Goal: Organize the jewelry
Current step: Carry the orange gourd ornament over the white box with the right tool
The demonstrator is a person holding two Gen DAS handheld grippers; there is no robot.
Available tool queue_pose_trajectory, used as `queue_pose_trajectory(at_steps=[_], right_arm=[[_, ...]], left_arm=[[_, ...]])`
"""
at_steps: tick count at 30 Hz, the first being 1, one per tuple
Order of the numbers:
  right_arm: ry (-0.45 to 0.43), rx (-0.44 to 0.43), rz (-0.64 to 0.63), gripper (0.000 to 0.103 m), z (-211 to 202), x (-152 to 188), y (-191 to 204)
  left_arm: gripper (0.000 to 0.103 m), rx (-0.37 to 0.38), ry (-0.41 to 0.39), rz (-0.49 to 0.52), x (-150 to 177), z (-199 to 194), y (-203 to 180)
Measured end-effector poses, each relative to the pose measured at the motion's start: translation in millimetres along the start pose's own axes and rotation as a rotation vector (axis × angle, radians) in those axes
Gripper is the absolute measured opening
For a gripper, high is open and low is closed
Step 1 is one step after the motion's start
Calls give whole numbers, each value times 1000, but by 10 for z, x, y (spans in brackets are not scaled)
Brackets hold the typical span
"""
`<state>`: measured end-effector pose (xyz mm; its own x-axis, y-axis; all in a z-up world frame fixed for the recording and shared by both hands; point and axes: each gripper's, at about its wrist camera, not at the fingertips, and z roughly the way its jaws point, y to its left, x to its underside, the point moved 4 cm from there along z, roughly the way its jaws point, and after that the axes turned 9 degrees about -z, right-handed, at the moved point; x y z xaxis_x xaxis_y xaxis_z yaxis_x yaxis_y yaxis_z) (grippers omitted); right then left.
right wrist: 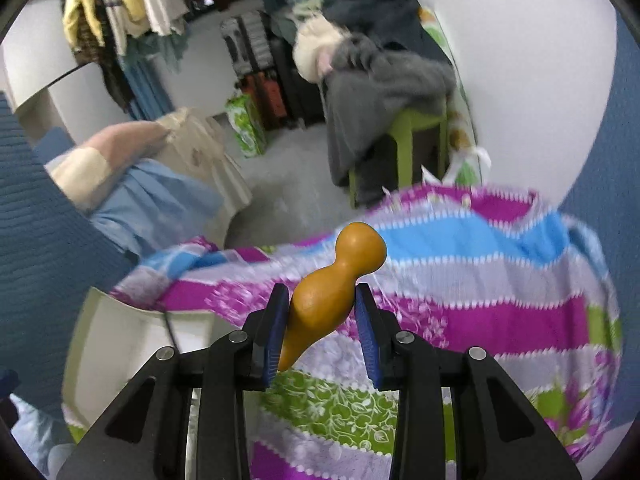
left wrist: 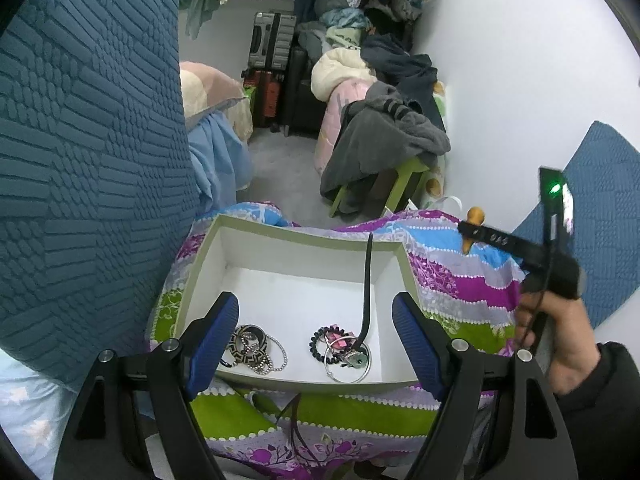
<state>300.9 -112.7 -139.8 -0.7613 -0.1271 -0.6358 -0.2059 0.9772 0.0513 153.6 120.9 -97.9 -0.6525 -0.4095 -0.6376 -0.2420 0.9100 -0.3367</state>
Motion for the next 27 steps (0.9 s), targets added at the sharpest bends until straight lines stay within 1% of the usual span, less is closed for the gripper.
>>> queue_pose_trajectory(at_steps=[7,14,15,16,23,27], right_arm=[[-74,-34,-60,31,-388,-271,298],[-94,-85,-131,31,-556,-273,664],[-90,-95,-144,31,-551,-253,734],[-86,-104,-158,31,-536,-231,809],[-8,-145,-224,31,-260,76,1245],[43,-139,-265,31,-55,318,1451]], left_arm=[[80,-11,-24,2,-82,-115,51],[80,-9,-43,-9,-124,-182,147],[80,13,-48,-11,-121,-204,161],[80,18,-49,-13,-115,-212,170],[80,-4,-46,-26,-81,-242,323],[80,-13,-37,-50,-42,-243,471]])
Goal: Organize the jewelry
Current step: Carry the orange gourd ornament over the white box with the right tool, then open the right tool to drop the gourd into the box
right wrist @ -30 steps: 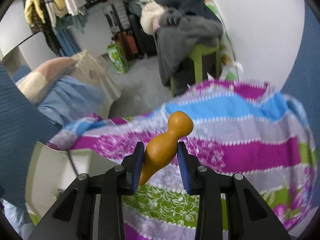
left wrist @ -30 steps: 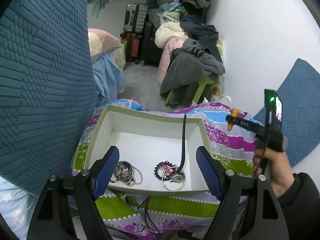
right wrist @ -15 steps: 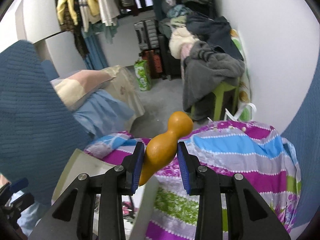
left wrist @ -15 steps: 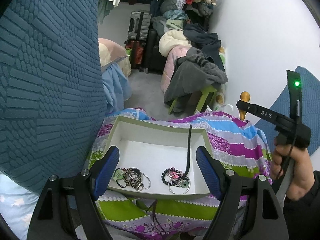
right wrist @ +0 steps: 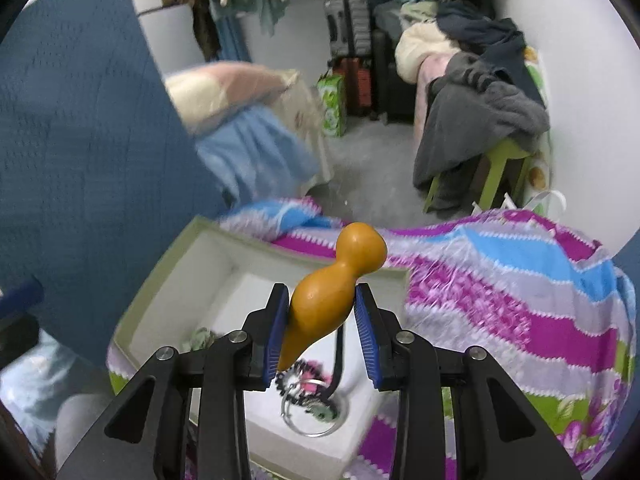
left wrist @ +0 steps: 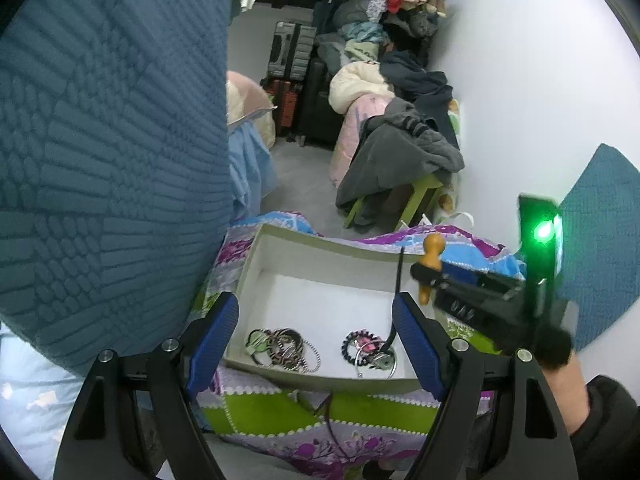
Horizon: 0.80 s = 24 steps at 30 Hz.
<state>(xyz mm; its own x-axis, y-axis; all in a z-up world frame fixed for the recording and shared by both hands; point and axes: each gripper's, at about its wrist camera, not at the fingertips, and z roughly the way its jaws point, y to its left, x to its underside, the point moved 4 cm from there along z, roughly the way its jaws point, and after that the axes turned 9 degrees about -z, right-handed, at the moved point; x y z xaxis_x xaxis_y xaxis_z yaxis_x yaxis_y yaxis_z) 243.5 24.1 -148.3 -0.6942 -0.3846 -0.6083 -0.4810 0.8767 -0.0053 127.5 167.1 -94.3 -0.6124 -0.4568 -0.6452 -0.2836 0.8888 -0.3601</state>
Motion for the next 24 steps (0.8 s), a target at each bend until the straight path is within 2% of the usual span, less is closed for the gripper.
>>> queue_pose_trajectory(at_steps=[11,13,17,20,22,24], right_arm=[[95,35,-34,33,328,319,113],[99,37,-27,48,324,328,98],[76,27,-9,50,171,291,57],[41,29,-6,56,-24,200,26],[-3,39,-9,68,-241,101,1],[-49,46,-6,70,-445,10,-26]], left_arm=[[80,-41,13,7,106,-57,169],[80,-50,11,12,106,-78,160],[80,-57,-3,21,45,-156,88],[80,-51,-21,25,-7,-246,28],[80,-49,-37,34,-48,-327,-36],[80,-56,-48,46,-86,-393,-93]])
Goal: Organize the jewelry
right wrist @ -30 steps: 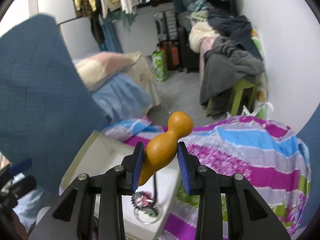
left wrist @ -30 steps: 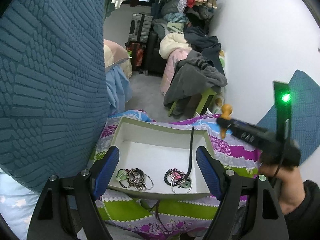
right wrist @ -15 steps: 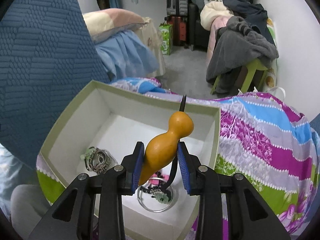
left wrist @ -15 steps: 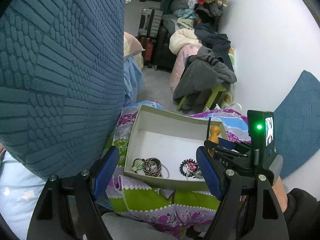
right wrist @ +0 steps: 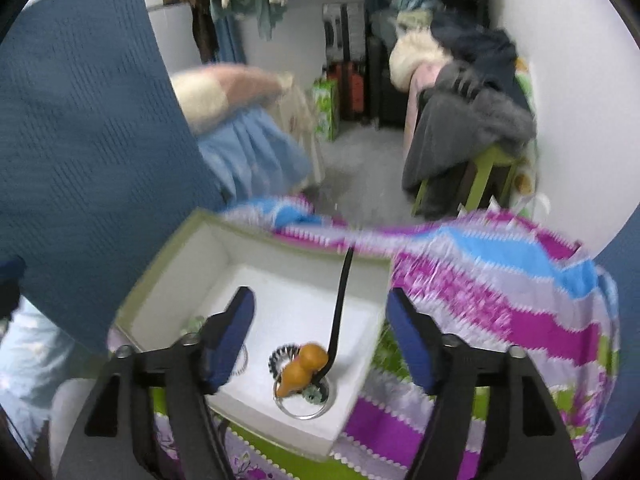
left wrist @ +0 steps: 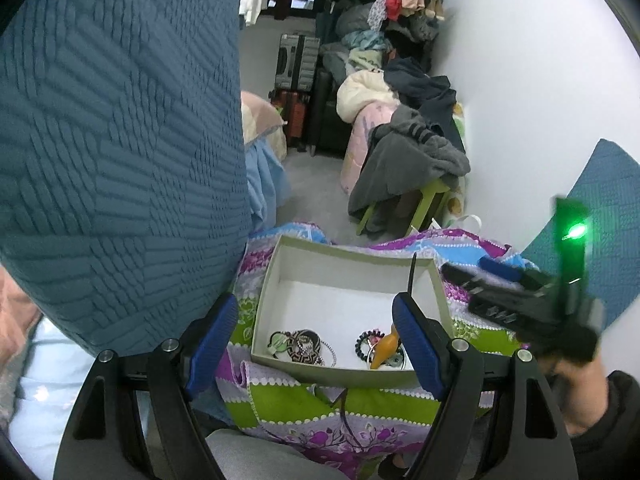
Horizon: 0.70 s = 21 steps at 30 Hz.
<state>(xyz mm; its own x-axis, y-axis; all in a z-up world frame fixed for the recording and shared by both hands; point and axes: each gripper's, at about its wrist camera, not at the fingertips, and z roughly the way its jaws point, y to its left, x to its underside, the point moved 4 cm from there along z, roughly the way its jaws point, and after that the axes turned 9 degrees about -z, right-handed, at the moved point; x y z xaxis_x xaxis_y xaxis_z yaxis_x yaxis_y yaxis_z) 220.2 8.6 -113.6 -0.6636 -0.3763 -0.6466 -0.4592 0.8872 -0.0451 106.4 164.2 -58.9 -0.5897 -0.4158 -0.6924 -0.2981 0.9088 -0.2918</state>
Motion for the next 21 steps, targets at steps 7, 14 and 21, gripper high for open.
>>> queue_pose_trajectory(at_steps=[7,14,21], right_arm=[[-130,30,3,99,-673,-271,-140],[-228,73,31,103,-1309,-340,-275],[-303,116,51,103,-1835,-240,-318]], left_arm=[[80,12,-40,31,-143,-301,-219],[80,13,-89,77,-246,-658,-502],[80,14,-131,94,-256,-945,-653]])
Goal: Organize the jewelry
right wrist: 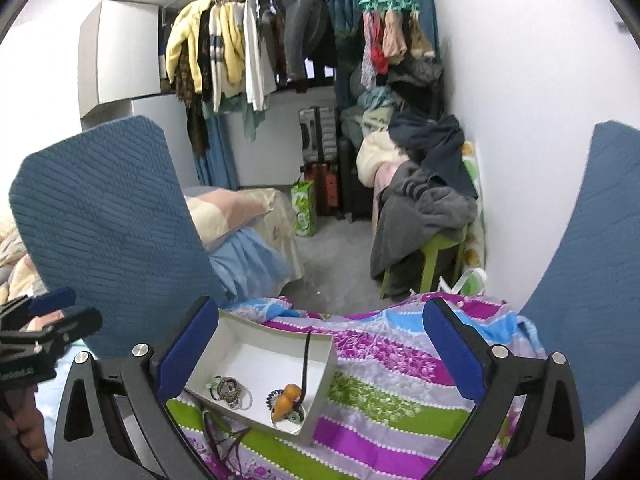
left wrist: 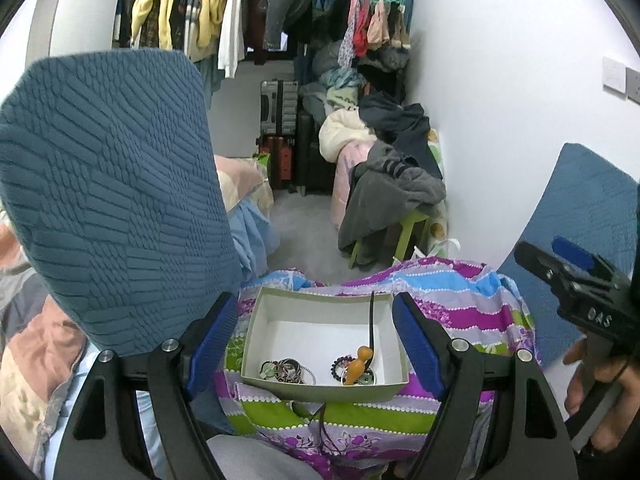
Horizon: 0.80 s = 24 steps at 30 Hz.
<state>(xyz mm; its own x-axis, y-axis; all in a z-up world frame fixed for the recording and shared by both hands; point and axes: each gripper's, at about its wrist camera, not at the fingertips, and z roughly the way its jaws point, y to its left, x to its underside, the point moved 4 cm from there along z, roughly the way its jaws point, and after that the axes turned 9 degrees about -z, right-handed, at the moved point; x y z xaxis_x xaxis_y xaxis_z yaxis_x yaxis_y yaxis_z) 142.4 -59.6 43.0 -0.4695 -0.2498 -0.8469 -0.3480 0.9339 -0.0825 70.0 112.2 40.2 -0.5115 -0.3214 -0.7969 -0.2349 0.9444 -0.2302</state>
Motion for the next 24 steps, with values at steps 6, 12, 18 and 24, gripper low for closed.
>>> queue_pose_trajectory(at_steps=[6,12,18,24], right_arm=[[-12,35,0,103,-311,145,12],[-11,46,9,103,-450,346,57],[40,62,18,103,-452,632,55],[82,69,35,103,-449,844,46]], left_arm=[[80,-53,-13,2,32,-227,-3],[80,-49,-6,5,162,-308,-28],[80,-39,27,-2,330,-209,-36],[80,-43,64,18,488,-125,-54]])
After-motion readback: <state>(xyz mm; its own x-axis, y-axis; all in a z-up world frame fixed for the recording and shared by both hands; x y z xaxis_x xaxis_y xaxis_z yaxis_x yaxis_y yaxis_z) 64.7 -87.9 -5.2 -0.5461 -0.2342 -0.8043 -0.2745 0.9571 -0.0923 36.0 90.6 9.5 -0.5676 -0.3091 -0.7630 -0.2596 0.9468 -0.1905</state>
